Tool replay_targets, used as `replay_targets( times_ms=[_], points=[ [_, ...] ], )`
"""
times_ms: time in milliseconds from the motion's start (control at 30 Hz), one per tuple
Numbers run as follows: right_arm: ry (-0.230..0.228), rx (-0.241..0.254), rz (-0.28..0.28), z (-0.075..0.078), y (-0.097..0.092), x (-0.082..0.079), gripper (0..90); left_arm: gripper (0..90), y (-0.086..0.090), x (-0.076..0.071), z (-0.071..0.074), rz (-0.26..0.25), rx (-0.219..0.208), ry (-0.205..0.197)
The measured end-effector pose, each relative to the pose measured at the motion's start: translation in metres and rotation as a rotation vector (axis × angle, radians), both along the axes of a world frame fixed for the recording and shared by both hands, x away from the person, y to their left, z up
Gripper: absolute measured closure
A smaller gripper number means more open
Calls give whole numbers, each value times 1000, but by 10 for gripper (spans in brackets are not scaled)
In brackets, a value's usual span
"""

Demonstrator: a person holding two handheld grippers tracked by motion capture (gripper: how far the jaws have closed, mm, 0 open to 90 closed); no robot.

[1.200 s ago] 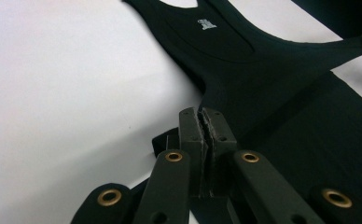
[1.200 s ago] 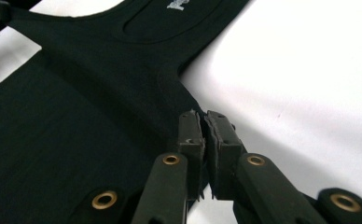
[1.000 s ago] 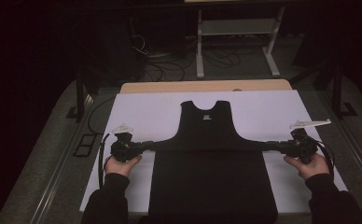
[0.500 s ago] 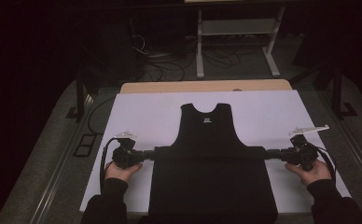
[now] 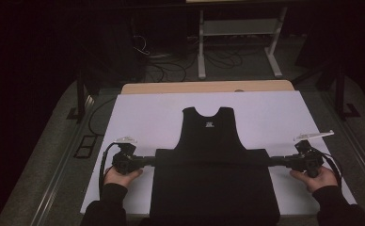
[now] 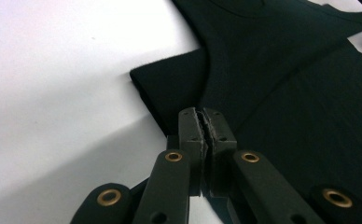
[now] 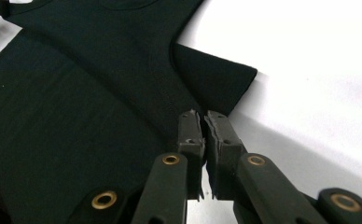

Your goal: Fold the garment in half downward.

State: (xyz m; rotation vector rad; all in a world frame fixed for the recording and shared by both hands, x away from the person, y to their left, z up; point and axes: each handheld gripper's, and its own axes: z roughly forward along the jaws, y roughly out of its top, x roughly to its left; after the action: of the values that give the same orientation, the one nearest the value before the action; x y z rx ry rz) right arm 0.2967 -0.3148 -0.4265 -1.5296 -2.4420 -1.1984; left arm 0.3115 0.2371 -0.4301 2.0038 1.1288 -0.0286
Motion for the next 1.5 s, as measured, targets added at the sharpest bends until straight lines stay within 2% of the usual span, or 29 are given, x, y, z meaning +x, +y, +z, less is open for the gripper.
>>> replay_targets(
  times_ms=[433, 733, 900, 1167, 1267, 1367, 1500],
  points=[
    [29, -11, -5, -4, -2, -3, 837, 863, -1, -4, -4, -13, 13, 32],
    [53, -18, -6, -7, -1, -3, 836, 860, 0, -3, -6, -9, 16, 39],
    [82, -20, 2, -8, 1, -3, 836, 860, -1, -4, -5, -6, 20, 36],
    [97, -4, 5, -10, 0, -4, 828, 855, -1, -4, -6, -4, 24, 39],
    [97, -1, 0, -9, -1, -4, 816, 846, -2, -3, -5, 6, 21, 34],
    [72, -2, -11, -7, -2, -5, 794, 817, -3, -4, -5, 6, 32, 19],
    [30, -21, -36, -5, -5, -6, 708, 760, 0, -3, -5, 28, 36, 12]
  ],
)
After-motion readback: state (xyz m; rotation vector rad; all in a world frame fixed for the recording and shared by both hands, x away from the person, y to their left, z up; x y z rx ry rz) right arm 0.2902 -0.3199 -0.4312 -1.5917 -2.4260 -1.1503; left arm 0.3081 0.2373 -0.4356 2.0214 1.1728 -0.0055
